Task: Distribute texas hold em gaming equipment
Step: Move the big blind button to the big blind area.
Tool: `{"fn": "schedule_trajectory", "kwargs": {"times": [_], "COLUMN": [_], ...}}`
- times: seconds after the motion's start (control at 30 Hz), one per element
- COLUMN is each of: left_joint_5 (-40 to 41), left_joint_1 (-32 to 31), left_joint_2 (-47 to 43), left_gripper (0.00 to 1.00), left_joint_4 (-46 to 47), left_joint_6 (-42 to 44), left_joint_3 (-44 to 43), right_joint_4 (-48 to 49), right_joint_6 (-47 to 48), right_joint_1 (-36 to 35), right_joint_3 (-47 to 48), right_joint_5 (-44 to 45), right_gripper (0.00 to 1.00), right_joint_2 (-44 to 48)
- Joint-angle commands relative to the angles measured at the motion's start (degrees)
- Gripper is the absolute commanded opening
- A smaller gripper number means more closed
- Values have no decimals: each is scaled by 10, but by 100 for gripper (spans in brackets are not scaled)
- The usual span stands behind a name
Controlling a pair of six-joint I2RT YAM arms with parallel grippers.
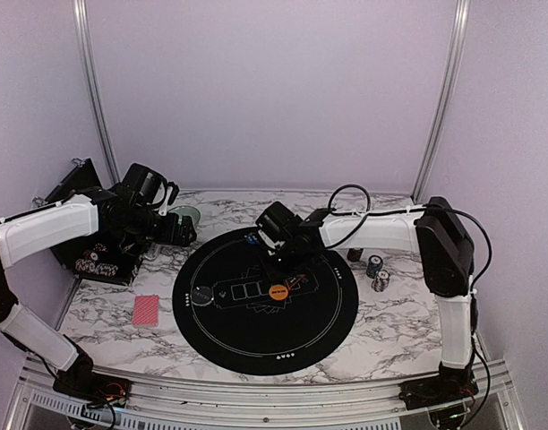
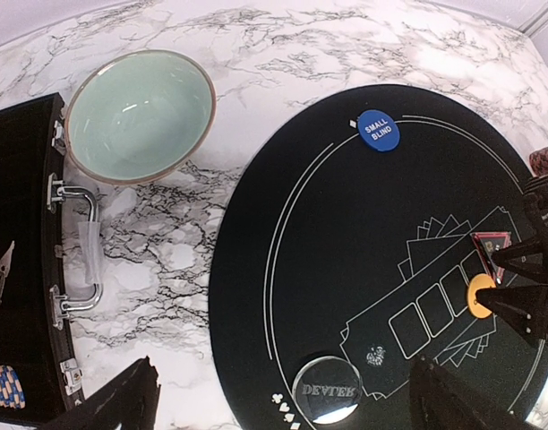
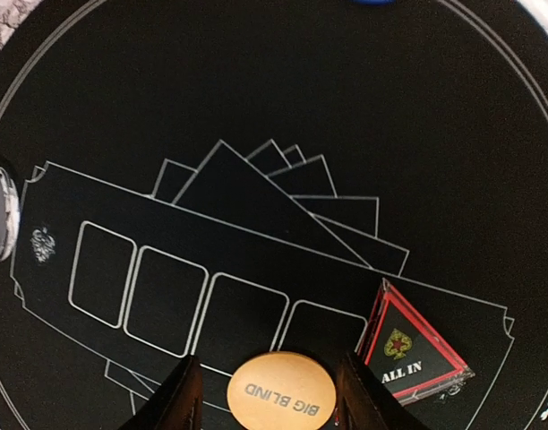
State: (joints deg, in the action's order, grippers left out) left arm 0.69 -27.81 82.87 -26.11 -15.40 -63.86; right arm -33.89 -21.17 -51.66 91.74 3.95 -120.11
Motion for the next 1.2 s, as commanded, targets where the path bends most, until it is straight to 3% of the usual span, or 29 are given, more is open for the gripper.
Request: {"fn": "schedule_trajectory", "kwargs": {"times": [0.0, 0.87, 1.17], "left_joint_5": [2, -4, -4], "left_joint_1": [2, 2, 2], "left_joint_2": [-4, -7, -8], "left_gripper": [99, 99, 99], "left_joint_4": [7, 8, 7], "left_joint_6": [1, 2, 1], "left_joint_3": [4, 10, 11], "right_joint_4": [1, -31, -39], "right_joint_6": [-13, -50, -86], "right_joint_1": [-5, -36, -65], "right_joint_3": [-13, -42, -78], "right_joint_5": [13, 53, 57], "right_gripper": [49, 49, 41], "right_joint_2": [-18, -16, 8]}}
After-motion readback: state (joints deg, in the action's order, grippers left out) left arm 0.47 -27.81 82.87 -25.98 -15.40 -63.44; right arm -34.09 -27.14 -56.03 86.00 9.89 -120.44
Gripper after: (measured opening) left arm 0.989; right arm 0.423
